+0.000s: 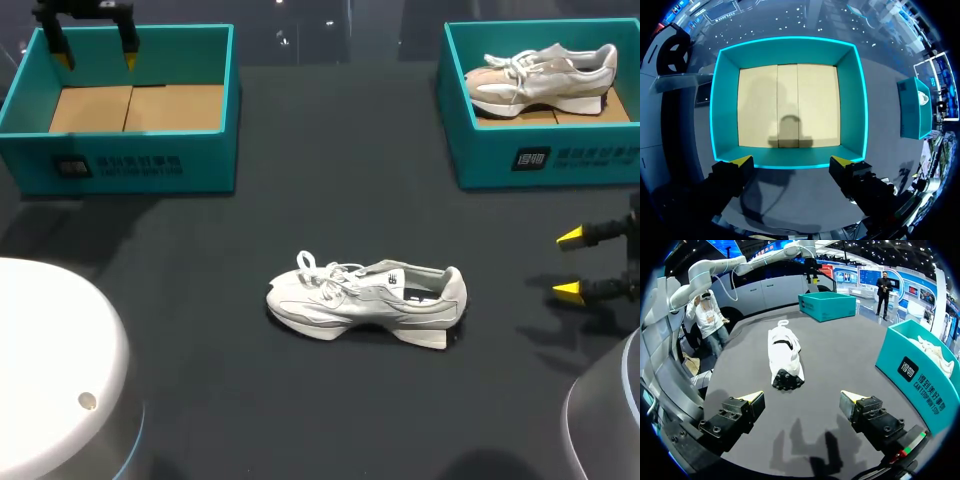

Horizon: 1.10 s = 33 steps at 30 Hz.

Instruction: Take the shoe out of the shoebox, open the shoe tongue, remove and reinsert the insole, then place the shoe into the shoebox

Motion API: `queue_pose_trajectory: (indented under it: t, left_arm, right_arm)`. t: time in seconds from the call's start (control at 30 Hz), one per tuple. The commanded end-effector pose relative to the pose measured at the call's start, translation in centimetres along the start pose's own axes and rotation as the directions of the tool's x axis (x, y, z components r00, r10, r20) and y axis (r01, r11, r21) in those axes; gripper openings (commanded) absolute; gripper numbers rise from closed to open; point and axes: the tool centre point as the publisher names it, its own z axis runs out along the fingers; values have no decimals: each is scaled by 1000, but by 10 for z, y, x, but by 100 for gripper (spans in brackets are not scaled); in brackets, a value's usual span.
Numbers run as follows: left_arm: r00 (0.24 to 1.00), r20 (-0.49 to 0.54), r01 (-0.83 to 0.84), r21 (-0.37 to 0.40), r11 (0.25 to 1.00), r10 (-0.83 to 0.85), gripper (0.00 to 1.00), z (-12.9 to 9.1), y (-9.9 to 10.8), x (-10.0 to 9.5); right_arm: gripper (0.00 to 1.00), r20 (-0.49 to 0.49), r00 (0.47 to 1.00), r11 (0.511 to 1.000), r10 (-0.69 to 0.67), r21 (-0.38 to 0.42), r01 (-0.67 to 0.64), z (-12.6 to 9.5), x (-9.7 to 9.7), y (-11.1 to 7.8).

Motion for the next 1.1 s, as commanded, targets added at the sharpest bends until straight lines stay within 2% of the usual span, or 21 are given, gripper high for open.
queue_pose_trajectory:
  t: [0.03,0.3,0.6,0.8,1.1]
  left_arm:
    - [1000,0,0,-1,1000,0,100,0,0,0]
    - [1000,0,0,-1,1000,0,100,0,0,0]
    - [1000,0,0,-1,1000,0,100,0,0,0]
    - [1000,0,0,-1,1000,0,100,0,0,0]
    - [1000,0,0,-1,1000,0,100,0,0,0]
  right_arm:
    - [100,33,999,1000,5,-19,-4,12,2,-13]
    - [100,63,998,999,-4,-50,7,26,10,-24]
    - [100,62,998,997,-1,-78,6,31,7,-41]
    - [100,-4,998,987,-67,-145,66,30,6,-53]
    - [100,-2,995,978,-99,-183,97,36,6,-60]
